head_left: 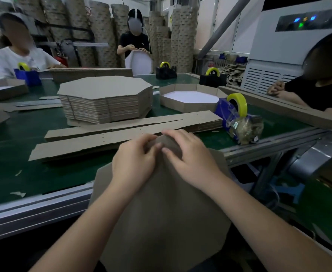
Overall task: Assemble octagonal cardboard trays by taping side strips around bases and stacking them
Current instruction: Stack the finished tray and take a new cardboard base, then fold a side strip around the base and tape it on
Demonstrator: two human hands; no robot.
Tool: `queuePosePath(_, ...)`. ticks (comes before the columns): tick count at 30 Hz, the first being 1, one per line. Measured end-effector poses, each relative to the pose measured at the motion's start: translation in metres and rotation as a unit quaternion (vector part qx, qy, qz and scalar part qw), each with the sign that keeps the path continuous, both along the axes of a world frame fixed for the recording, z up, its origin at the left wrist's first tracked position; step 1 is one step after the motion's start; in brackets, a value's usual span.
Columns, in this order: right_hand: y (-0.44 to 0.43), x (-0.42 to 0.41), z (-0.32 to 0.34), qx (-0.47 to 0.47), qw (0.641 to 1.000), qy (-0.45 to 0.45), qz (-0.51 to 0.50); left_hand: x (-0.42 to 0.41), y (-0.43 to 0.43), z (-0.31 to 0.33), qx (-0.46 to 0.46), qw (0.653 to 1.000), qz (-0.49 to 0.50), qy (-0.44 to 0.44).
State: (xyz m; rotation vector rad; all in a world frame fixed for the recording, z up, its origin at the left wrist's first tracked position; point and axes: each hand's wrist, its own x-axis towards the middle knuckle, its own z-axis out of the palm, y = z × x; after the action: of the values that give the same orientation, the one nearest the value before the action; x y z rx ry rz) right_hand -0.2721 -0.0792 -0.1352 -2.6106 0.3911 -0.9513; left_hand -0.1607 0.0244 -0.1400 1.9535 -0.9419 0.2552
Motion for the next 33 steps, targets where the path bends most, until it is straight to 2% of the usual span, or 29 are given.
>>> queuePosePath(2,-0.002,0.009,-0.002,0.073,0.997,-0.008,0.012,0.005,0.003,-0.003,0.001,0.999,-0.025,0.023)
queuePosePath(5,-0.01,0.018,-0.007,0.094,0.995,0.006,-0.026,0.021,0.01,-0.005,0.003,0.997,-0.015,0.069)
queuePosePath(7,-0.016,0.021,-0.01,0.067,0.994,0.048,-0.071,0.031,0.014,-0.008,-0.002,0.995,0.001,0.096)
queuePosePath(9,-0.018,0.024,-0.01,-0.035,0.992,0.086,-0.091,0.036,0.018,-0.011,-0.003,0.993,0.006,0.114)
queuePosePath(10,-0.019,0.026,-0.01,-0.07,0.99,0.088,-0.083,0.037,0.02,-0.012,-0.005,0.992,0.008,0.123)
queuePosePath(11,-0.02,0.027,-0.007,-0.065,0.993,0.079,-0.066,0.038,0.022,-0.013,-0.012,0.991,0.008,0.133)
queuePosePath(14,-0.024,0.036,0.002,0.04,0.998,0.038,0.01,0.04,0.027,-0.014,-0.05,0.986,0.009,0.156)
queuePosePath(21,-0.017,0.06,-0.009,0.001,0.998,0.032,0.045,0.057,0.038,-0.014,-0.04,0.984,0.035,0.17)
queuePosePath(22,-0.017,0.062,-0.01,0.006,0.998,0.034,0.048,0.066,0.038,-0.01,-0.048,0.976,0.052,0.205)
queuePosePath(23,-0.018,0.064,-0.01,0.013,0.998,0.033,0.052,0.079,0.039,-0.007,-0.061,0.957,0.06,0.277)
queuePosePath(26,-0.019,0.067,-0.01,0.027,0.998,0.033,0.056,0.109,0.044,-0.008,-0.037,0.858,0.048,0.51)
queuePosePath(28,-0.019,0.068,-0.012,0.03,0.998,0.026,0.056,0.122,0.05,-0.015,-0.027,0.823,0.038,0.567)
queuePosePath(31,-0.018,0.07,-0.013,0.038,0.997,0.009,0.062,0.135,0.053,-0.016,-0.145,0.769,0.033,0.621)
queuePosePath(33,-0.017,0.071,-0.014,0.046,0.997,-0.004,0.065,0.138,0.05,-0.014,-0.206,0.753,0.038,0.623)
